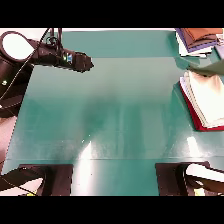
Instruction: Fold the shirts.
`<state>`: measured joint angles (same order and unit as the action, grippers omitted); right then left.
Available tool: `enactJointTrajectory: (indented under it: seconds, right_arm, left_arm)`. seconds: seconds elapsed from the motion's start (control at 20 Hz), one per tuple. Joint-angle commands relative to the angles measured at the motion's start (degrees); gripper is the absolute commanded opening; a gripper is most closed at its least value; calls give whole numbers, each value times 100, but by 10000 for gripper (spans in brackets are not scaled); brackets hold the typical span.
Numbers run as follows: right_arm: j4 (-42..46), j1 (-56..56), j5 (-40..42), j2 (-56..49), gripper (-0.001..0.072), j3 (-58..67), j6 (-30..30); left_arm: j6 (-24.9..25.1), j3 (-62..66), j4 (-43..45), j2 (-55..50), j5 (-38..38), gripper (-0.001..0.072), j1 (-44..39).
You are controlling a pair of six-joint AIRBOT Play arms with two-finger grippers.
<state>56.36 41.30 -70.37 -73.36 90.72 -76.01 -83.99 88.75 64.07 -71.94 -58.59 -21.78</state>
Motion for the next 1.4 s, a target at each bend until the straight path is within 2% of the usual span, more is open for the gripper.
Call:
enactJointTrajectory:
  seconds: [0.0,0.1,0.15,0.2,0.25,0.35,0.6,0.75,0.9,1.3,1.35]
  right_arm:
    - [905,328,-323,752,19,-1405,101]
    - [1246,529,-337,1128,34,-2225,98]
    - [1322,643,-334,1281,172,-2573,98]
    - [1421,780,-337,1416,385,-2883,98]
    - [1530,916,-345,1528,506,-3110,94]
    - [1845,1257,-490,1679,593,-3254,76]
    - [1749,1974,-474,2100,592,-2702,-350]
    - [822,1679,-256,2247,591,-2339,-363]
    - [164,678,-162,2398,591,-2297,-363]
    - [219,-3021,59,2275,587,-2295,-356]
    - [223,-3390,122,2201,554,-2295,-356]
  left_arm:
    - [44,0,2,-2,-20,23,0]
    - [46,0,2,-2,-59,22,0]
    - [48,0,0,-2,-70,23,0]
    - [48,0,0,-2,-81,22,0]
    - [48,0,0,-2,-96,22,0]
    - [48,0,2,-2,-105,22,0]
    - [109,0,0,-2,-216,23,0]
    - [107,0,-2,-2,-181,23,0]
    - [109,0,2,0,-199,23,0]
    - [109,0,-4,0,-186,23,0]
    - [109,0,-4,0,-188,23,0]
